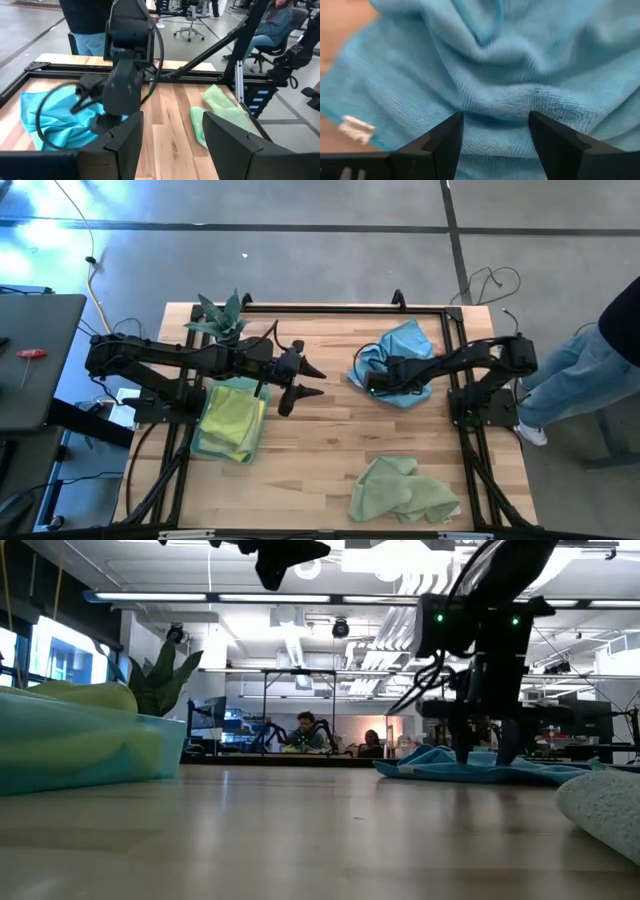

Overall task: Fold microfiber towels
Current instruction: Fold the blue microfiber towel

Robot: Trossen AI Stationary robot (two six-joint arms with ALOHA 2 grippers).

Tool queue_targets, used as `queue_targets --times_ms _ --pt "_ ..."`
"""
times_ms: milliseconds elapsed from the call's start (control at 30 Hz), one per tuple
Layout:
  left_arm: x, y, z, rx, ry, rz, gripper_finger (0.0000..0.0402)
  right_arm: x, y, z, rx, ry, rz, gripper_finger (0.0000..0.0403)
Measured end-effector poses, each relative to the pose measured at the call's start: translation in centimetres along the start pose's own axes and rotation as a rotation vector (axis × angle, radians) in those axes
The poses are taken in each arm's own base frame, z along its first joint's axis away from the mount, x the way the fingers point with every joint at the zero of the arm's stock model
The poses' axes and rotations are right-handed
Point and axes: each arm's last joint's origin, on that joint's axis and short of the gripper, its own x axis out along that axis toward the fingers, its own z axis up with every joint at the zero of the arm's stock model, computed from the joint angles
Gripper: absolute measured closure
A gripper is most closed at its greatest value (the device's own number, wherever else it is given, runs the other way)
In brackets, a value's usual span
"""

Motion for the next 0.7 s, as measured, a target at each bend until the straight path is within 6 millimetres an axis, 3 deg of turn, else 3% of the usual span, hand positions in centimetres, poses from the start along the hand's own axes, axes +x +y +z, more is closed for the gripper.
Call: queue_targets --times_ms 133,267,433,700 --pt "0.0 0.0 0.0 0.024 -0.001 0.0 0.0209 1.2 0.6 -0.8 -0.027 0.035 0.002 0.0183" --pt "0.0 0.0 0.0 0.029 -0.002 0.0 0.0209 1.3 2.4 -1.8 -0.062 0.036 0.118 0.0183" --pt "0.0 0.0 0.0 0.029 -0.002 0.001 0.0209 -0.2 4.3 -2.7 -0.129 0.076 0.209 0.0183" --pt "0.0 0.0 0.0 0.044 -0.002 0.002 0.0209 -4.5 7.5 -3.5 -0.321 0.039 0.351 0.0183"
